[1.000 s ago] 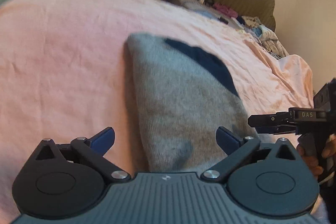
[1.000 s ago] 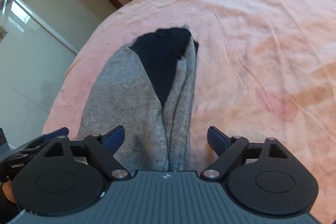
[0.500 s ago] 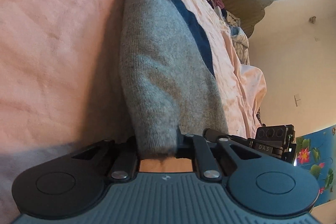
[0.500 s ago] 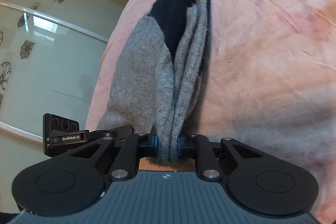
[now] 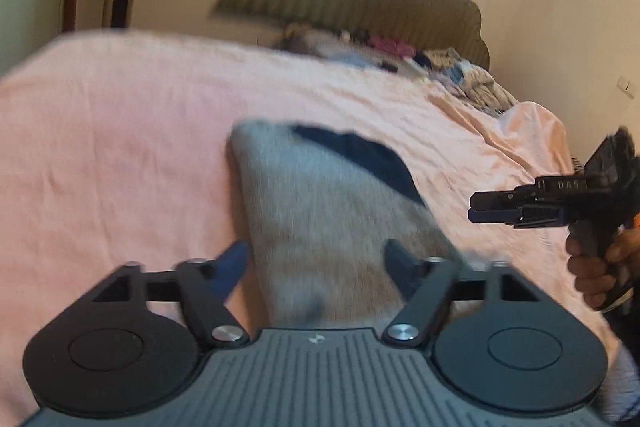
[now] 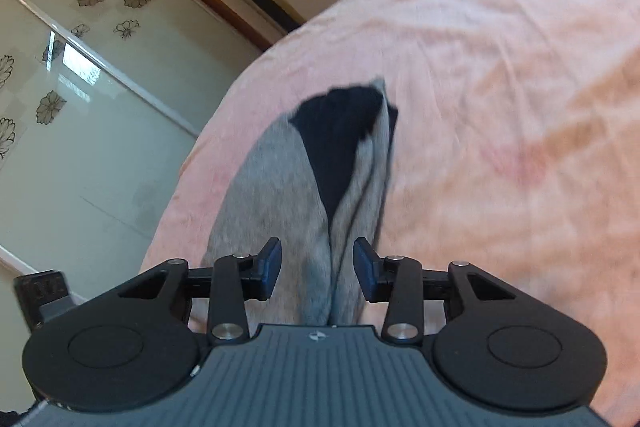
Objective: Fold small clothes
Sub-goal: 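Open both tools and withdraw them from the folded sweater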
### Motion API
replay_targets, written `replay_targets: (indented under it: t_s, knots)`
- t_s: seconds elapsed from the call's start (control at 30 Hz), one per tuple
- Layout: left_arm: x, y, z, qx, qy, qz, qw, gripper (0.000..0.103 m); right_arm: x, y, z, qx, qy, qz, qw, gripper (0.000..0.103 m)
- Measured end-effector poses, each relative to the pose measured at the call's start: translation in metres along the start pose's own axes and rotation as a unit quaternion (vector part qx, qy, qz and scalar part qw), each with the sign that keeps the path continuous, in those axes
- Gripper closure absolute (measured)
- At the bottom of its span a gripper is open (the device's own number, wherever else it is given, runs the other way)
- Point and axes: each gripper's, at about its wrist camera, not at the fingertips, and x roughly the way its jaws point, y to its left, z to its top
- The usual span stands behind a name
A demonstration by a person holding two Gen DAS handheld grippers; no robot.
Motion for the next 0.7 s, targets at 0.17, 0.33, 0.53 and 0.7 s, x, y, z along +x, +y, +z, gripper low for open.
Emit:
replay_targets:
  t_s: [0.17, 0.33, 0.53, 0.7]
  knots:
    - [0.072, -0.051, 0.003, 0.084, 0.048, 0.004, 0.9953, 0.013, 0.086, 0.042, 0.044, -0.081, 0.035, -0.034, 0.995, 0.038]
    - [0.086, -0.057, -0.029, 0.115, 0.069, 0.032, 0.9904, 0.013, 0.139, 0.030, 0.037, -0.143, 0.078, -0.110, 0.980, 0.035]
    - [0.090, -0.057, -0.025, 0.107, 0.074, 0.029, 0.9911, 0.013, 0.110, 0.045, 0.037, -0.112, 0.062, -0.135, 0.983, 0.054]
    - [0.095, -0.060, -0.025, 0.110, 0.072, 0.030, 0.9908, 0.010, 0.107, 0.059, 0.001, -0.135, 0.085, -0.101, 0.982, 0.039]
